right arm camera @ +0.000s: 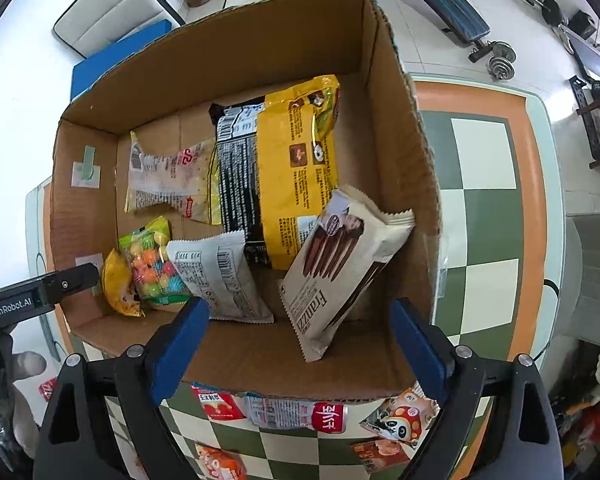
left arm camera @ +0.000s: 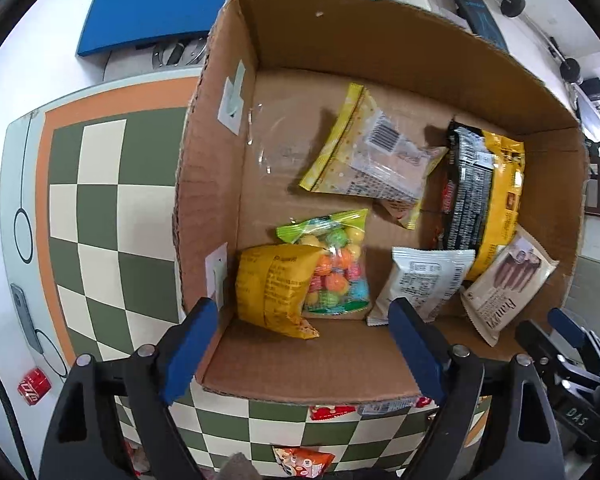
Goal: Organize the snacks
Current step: 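Grasp the red sausage packet with the left tool while the right tool grasps the orange panda bag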
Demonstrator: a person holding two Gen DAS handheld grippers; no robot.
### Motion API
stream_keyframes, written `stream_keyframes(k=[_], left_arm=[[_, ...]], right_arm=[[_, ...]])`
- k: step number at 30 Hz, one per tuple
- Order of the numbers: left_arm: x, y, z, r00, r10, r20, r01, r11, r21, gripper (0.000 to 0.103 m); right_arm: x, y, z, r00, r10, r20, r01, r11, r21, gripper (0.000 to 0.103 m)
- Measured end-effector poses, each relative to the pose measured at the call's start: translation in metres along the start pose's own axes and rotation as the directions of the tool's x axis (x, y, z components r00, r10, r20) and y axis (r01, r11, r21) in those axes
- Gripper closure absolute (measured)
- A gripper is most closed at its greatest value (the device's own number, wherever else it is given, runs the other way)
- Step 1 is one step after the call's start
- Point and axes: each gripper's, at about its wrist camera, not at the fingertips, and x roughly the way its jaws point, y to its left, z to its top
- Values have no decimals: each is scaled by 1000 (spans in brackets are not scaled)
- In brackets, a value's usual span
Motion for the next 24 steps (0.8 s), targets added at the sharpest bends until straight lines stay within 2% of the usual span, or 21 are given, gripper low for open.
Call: stream_keyframes(k=[4,7,10,13,16,20,24], left_arm=[[-11,-6,-8,1000,2,26,-3,1000,16,16],[-25,-12,-24,996,25,86,-29,999,44,16],[-43,-20,-50,981,77,180,-90,994,64,16],[-53,-23,-85,968,67,244,-84,995,58,16],[-51,-23,-122,963,58,265,-74,996,50,16],[-28,-23,-155,970,61,235,-70,997,34,16],[25,-20,-163,995,14,99,-15,1000,9,16]], right_arm=[[-3,2,-7,1000,7,10,-6,1000,-6,8],[-10,2,-14,999,26,27,-26,1000,-3,7],[-24,-1,-28,995,84,55,-85,996,15,7],[-38,-4,-53,987,131,89,-133,991,13,7],[-45,-9,-84,987,122,109,-124,992,19,7],[-38,-35,-123,988,122,97,-132,986,98,7],[-13,-71,-151,994,75,74,-87,980,181,7]])
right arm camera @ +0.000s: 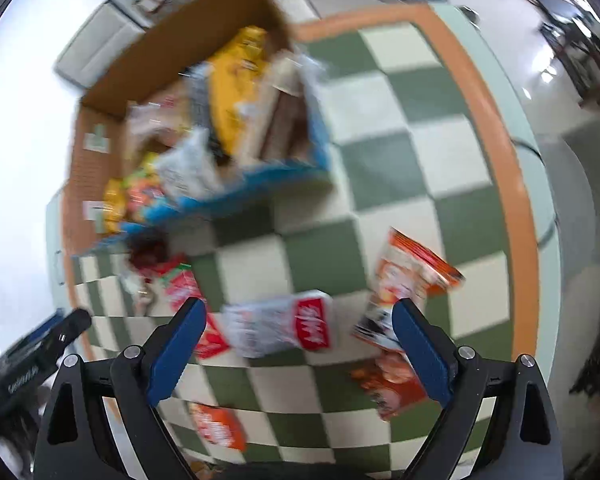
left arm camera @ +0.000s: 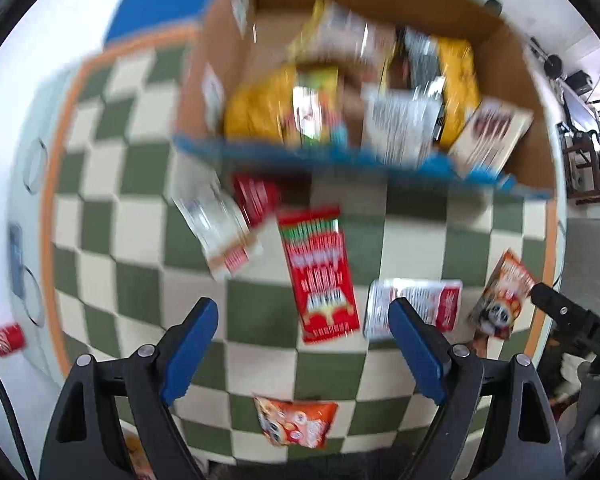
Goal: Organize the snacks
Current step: 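Grasp the red sausage packet with the left tool while the right tool grasps the orange panda bag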
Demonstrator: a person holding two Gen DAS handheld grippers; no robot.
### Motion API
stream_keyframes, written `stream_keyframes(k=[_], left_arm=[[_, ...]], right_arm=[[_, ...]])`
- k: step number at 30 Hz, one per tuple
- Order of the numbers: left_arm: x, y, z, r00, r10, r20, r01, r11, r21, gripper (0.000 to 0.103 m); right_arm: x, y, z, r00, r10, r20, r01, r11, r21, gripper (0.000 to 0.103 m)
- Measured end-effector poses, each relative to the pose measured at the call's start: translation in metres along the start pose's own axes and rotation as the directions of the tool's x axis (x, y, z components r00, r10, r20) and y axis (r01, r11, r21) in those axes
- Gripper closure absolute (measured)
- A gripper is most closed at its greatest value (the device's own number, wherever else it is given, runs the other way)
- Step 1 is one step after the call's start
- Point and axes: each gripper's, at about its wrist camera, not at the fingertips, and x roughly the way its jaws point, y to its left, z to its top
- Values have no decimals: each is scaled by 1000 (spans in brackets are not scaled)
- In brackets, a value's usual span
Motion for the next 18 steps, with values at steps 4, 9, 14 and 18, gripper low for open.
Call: stream_keyframes(k=[4,9,14,18], left_arm=[[55,1,1,993,-33,-117,27,998,-51,16],[94,-5,8,982,-37,-185,23,997,-75,16],[115,-17,18,979,1,-205,-13,998,-61,16],[125,-23,19,979,30,-202,-42,998,-54,16]], right_arm=[[30,-37,-7,999,-25,-46,29,996,82,7],[60,-71,-9,995,-48,-84,61,986,156,7],[75,-86,-6,994,-51,-98,70,979,194,7],[87,-93,-3,992,-53,-116,77,974,214,7]])
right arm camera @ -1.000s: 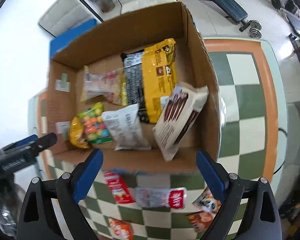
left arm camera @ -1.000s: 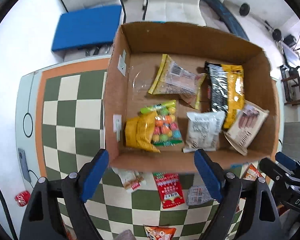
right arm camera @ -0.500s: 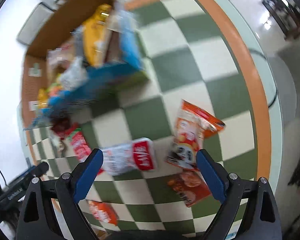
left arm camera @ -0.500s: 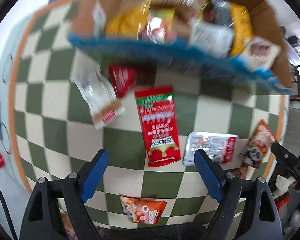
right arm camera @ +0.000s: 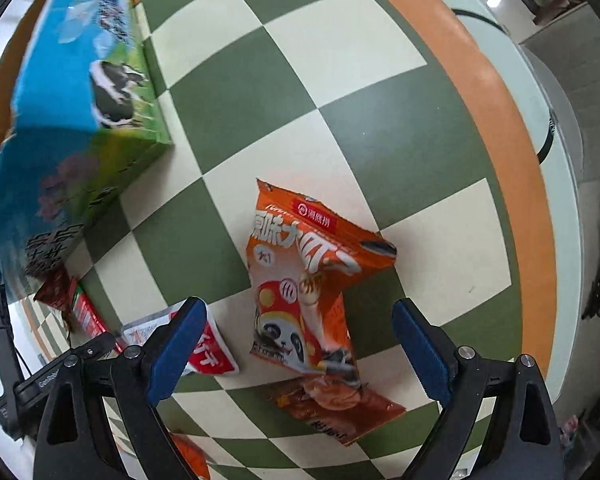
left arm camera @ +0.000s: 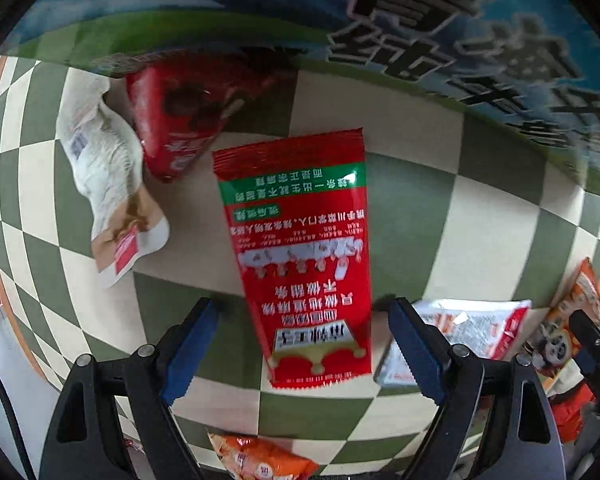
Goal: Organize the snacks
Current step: 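Grasp the red sausage packet with the left tool while the right tool grasps the orange panda bag, then carry both held packets into the cardboard box and open both tools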
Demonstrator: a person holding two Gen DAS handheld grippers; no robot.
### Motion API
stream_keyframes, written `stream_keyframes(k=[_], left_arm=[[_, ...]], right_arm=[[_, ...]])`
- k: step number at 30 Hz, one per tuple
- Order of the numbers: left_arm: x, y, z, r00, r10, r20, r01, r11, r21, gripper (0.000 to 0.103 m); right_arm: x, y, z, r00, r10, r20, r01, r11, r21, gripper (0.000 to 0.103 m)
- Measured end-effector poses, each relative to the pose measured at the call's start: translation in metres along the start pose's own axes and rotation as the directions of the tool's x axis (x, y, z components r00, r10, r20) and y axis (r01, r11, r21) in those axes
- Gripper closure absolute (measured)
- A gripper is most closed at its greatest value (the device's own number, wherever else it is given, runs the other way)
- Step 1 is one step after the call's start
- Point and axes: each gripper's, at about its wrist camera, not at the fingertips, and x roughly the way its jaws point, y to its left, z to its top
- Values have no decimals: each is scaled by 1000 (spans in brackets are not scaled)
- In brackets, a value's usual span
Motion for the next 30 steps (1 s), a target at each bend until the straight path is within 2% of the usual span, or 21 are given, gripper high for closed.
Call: stream_keyframes(k=[3,4,5,7,8,9,11,17,21,25,30], left_arm=[[-4,-4,-4,999,2,43,-3,1000,13,24],[-7,-6,-6,998,4,60,-5,1000,23,34],[-10,-9,-9,997,6,71,-8,1000,30,49],[-14,-13,-12,997,11,73,-14,999,50,55],[-15,-11,-13,997,9,70,-13,999,53,56],[-15,-10,-15,997,7,71,-11,999,50,58],[-17,-9,-18,997,3,72,-7,999,48,58],[-22,8,-37,996,-18,90,11,997,71,59],[-39,10,-59,993,-34,117,22,995,101,59],[-65,11,-79,987,-65,149,44,989,141,59],[-114,8,-102,970,-134,205,93,976,198,59]], right_arm=[[6,-1,2,1000,-5,-3,5,1000,0,7],[8,0,2,1000,-9,-3,9,1000,-6,7],[10,2,2,1000,-21,-5,21,1000,-14,7],[13,3,0,999,-43,-2,43,999,-24,15],[15,8,0,999,-54,-4,54,998,-32,33],[18,10,-2,997,-83,-8,82,996,-44,46],[19,18,-5,993,-113,19,114,991,-67,52],[13,24,-16,995,-88,40,92,991,-101,61],[3,30,-28,998,-32,46,37,992,-122,62],[-14,41,-42,998,37,46,-30,988,-153,62],[-45,60,-59,991,130,34,-120,970,-214,62]])
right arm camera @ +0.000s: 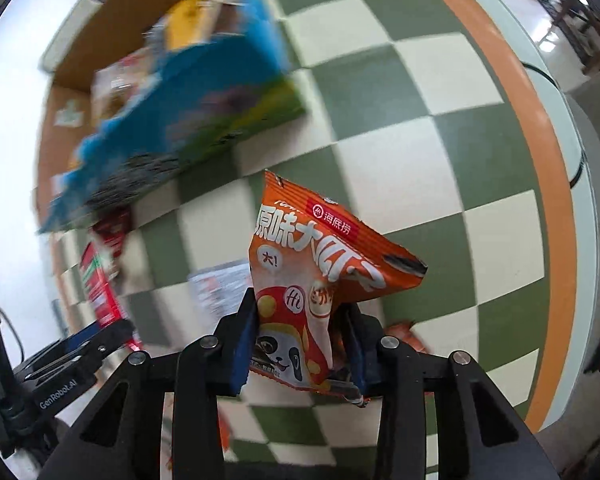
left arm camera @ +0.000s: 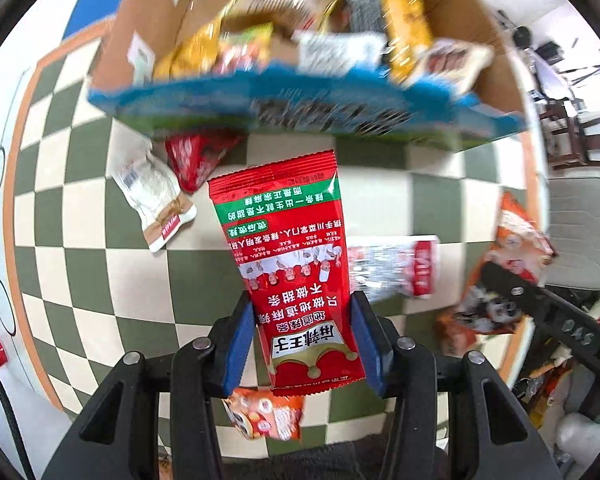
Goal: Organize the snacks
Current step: 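Carry both held packets into the cardboard box and open both tools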
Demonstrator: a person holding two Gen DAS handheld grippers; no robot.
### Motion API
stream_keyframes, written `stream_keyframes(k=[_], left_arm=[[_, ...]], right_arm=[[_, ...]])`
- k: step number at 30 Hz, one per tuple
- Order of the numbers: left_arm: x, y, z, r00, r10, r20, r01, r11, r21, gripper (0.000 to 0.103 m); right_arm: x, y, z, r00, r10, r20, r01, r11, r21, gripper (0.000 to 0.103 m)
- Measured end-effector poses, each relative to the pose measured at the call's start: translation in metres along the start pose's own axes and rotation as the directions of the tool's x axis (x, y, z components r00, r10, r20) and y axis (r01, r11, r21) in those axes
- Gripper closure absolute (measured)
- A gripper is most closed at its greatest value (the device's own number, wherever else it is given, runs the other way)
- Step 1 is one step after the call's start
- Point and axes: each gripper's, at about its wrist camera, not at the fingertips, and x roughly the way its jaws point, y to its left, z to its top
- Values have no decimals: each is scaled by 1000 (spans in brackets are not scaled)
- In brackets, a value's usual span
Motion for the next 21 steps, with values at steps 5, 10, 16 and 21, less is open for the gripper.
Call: stream_keyframes(k=[5,10,16,21], left_arm=[[-57,-12,14,994,-50,95,46,998,45,59],[-93,-16,78,984,-39,172,28,997,65,59],[-102,1,159,975,61,215,-71,997,39,59],[-90,14,222,973,134,187,-141,990,25,59]], right_arm=[[-45,28,-1,997,76,31,-74,994,-78,62],[-88,63,26,986,154,65,-145,981,-126,62],[-127,102,93,981,135,142,-105,974,-201,62],[-123,123,165,985,41,167,-4,976,-218,62]])
